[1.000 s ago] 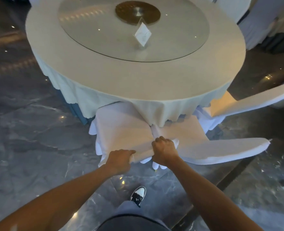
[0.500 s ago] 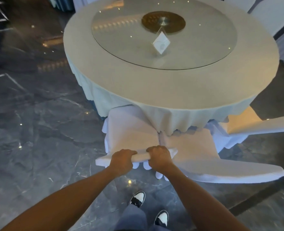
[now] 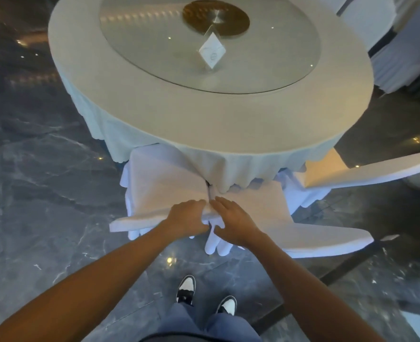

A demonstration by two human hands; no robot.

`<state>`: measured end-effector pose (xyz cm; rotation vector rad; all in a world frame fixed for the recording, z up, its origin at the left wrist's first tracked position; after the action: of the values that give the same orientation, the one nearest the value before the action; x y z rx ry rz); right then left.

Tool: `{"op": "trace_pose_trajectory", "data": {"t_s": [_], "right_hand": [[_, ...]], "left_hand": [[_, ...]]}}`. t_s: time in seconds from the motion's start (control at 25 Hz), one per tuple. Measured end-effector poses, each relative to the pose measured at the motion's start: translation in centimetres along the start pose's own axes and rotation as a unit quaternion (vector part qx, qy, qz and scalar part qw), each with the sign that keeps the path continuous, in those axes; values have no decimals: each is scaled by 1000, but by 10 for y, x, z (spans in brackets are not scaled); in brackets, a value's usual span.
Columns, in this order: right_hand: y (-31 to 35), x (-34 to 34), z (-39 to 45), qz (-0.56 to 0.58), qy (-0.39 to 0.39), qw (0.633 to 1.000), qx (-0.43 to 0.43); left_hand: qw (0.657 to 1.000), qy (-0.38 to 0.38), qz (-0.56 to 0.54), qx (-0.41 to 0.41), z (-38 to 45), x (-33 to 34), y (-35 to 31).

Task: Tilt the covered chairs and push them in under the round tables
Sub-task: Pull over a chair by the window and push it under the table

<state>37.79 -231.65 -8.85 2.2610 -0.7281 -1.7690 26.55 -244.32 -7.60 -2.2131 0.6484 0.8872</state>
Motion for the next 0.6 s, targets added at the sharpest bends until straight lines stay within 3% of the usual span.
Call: {"op": "trace_pose_trajectory", "data": {"t_s": [0.16, 0.28, 0.36, 0.48, 0.6], "right_hand": [[-71, -42, -73, -12, -26, 996, 90], [-126, -66, -139, -15, -38, 988, 148], [-156, -71, -179, -33, -38, 989, 142], [-211, -64, -220, -92, -46, 986, 134], [-262, -71, -219, -91, -51, 969, 223]], "left_hand": [[995, 25, 80, 51, 25, 30, -96], [992, 69, 49, 99, 32, 64, -162], [988, 84, 56, 115, 33, 84, -196], [990, 86, 49, 103, 39, 108, -237], [996, 54, 37, 61, 46, 114, -260]]}}
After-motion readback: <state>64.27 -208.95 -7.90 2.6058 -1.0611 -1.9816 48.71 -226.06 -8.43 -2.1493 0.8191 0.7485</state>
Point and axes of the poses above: each hand's wrist, its own z-axis towards the middle knuckle, its own x-axis out of the palm, y = z × x, the point moved 3 cm from there along z, towards the middle knuckle, and after that the axes turned 4 degrees about y, right-handed, at the moved point
